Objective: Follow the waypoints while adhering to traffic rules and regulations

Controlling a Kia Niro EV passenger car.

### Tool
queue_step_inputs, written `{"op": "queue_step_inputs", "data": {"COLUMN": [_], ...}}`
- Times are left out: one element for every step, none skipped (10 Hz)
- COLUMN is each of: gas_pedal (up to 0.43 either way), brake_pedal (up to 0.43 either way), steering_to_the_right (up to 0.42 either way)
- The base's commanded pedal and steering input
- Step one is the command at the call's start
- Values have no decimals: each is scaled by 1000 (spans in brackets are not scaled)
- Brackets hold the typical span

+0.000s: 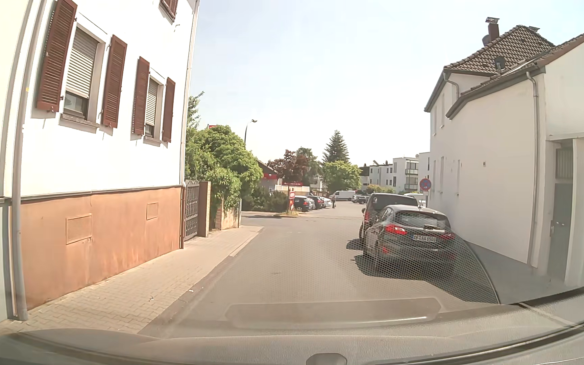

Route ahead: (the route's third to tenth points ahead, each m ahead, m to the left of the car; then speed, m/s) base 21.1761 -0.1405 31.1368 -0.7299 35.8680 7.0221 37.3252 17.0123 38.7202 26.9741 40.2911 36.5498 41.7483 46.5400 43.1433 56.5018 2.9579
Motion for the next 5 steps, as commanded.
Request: {"op": "queue_step_inputs", "data": {"gas_pedal": [0,0,0,0,0], "brake_pedal": [220,220,226,220,220], "steering_to_the_right": [10,10,10,10,10]}}
